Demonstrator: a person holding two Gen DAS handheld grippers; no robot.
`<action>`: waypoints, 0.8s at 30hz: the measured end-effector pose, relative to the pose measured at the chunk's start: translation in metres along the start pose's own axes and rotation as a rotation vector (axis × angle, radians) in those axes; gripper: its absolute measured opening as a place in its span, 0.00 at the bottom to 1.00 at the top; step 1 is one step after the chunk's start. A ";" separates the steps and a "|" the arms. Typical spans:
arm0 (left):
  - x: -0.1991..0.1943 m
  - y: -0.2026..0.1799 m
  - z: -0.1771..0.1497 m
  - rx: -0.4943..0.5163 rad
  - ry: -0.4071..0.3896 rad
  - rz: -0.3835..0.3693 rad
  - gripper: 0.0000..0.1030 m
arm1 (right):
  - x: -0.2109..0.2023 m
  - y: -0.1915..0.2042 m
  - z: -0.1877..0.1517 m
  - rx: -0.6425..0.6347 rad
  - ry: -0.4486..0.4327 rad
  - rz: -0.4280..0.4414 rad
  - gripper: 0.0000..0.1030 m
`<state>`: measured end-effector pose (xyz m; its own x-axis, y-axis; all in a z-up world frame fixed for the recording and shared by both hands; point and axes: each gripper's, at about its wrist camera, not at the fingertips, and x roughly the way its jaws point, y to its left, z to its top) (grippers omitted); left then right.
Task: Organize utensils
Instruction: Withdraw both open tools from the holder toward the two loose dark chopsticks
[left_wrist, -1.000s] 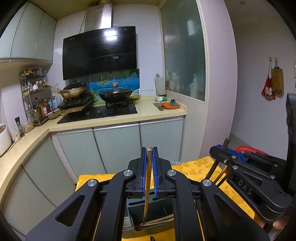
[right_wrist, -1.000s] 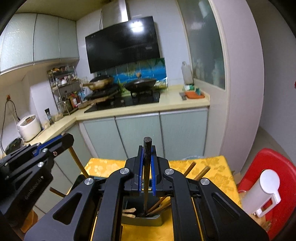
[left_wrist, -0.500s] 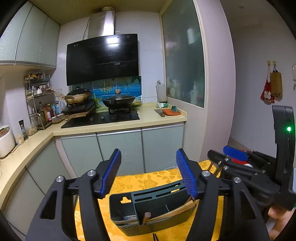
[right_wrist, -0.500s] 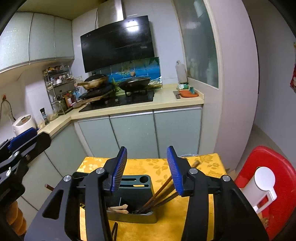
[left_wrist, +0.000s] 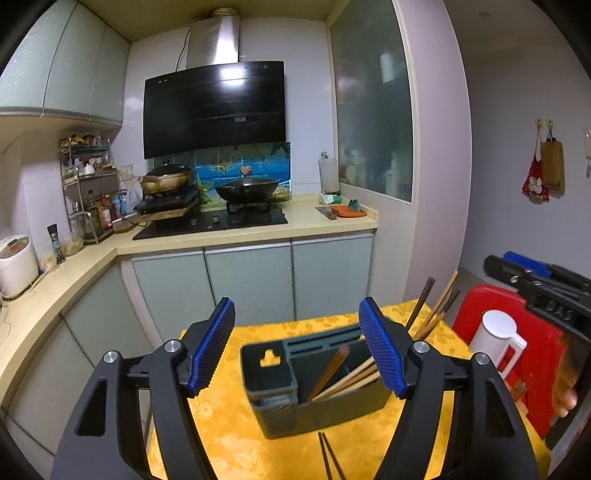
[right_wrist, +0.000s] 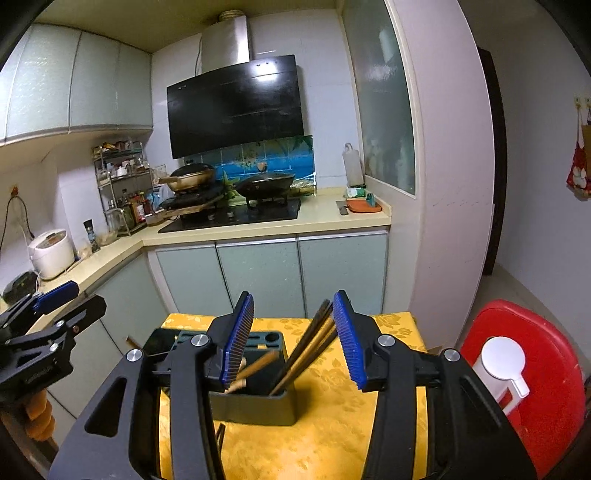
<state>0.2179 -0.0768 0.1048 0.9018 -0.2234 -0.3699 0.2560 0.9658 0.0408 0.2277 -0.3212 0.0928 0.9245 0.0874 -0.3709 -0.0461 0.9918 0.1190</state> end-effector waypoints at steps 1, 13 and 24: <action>-0.002 0.002 -0.005 -0.006 0.006 -0.001 0.65 | -0.004 0.001 -0.003 -0.005 -0.001 -0.001 0.43; -0.030 0.008 -0.069 -0.011 0.053 -0.004 0.66 | -0.044 0.014 -0.065 -0.075 -0.004 0.003 0.43; -0.054 0.004 -0.138 -0.003 0.100 0.003 0.67 | -0.065 0.026 -0.136 -0.130 0.034 -0.023 0.43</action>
<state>0.1220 -0.0423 -0.0029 0.8635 -0.2061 -0.4603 0.2520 0.9669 0.0399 0.1147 -0.2884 -0.0049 0.9126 0.0651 -0.4036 -0.0753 0.9971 -0.0095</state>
